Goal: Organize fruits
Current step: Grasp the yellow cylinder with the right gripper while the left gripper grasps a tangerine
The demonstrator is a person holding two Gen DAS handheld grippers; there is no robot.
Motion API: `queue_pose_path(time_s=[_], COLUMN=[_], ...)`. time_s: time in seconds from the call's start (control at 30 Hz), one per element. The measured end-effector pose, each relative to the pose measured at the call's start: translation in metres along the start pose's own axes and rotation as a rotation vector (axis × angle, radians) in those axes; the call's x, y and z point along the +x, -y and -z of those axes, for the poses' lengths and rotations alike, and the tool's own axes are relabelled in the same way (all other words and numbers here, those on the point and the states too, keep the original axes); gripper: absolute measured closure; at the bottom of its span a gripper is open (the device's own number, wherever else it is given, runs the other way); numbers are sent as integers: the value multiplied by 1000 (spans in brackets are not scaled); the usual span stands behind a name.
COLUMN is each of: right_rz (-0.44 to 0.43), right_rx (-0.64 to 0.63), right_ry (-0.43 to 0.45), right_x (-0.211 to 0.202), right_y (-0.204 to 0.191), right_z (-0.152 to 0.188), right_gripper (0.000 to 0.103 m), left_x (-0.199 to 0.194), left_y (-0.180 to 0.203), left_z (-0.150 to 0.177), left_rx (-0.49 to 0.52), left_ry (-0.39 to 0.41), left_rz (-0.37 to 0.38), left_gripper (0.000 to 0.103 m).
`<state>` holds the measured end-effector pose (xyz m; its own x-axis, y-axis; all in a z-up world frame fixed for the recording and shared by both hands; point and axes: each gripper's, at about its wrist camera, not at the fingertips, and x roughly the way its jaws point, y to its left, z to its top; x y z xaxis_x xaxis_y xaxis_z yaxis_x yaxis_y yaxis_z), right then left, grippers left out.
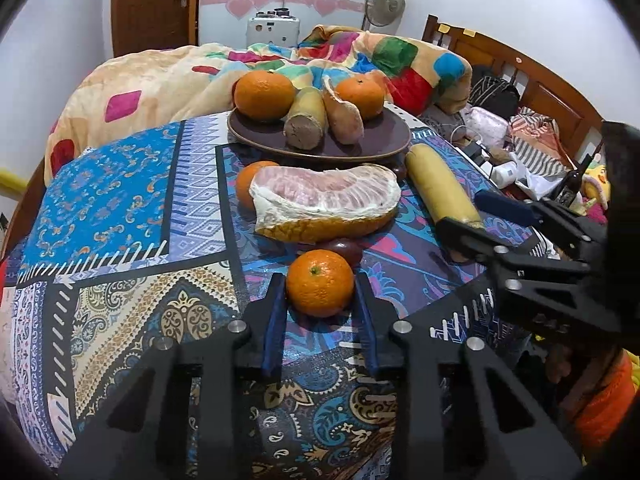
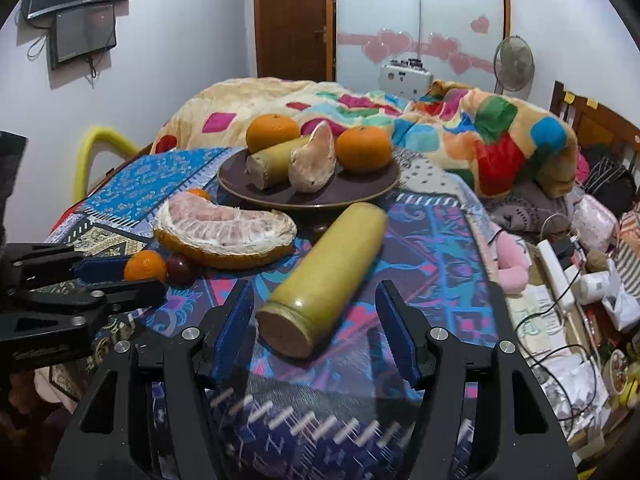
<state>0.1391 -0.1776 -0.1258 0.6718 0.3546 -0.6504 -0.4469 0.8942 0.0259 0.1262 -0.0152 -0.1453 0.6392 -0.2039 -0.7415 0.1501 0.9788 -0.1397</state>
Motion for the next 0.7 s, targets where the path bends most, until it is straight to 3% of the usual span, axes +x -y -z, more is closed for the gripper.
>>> queue_pose_path(time_s=[0.07, 0.33, 0.7], right_rz=[-7, 13, 28], right_rx=[1, -43, -54], right_ry=[-11, -48, -61], right_x=[4, -12, -30], right_y=[2, 14, 27], right_z=[1, 10, -9], right_gripper=[54, 67, 67], left_x=[-2, -19, -22], left_y=[-2, -21, -35], left_z=[1, 10, 18], left_rx=[1, 7, 3], left_ry=[4, 2, -6], left_rz=[-5, -35, -69], left_gripper=[70, 70, 70])
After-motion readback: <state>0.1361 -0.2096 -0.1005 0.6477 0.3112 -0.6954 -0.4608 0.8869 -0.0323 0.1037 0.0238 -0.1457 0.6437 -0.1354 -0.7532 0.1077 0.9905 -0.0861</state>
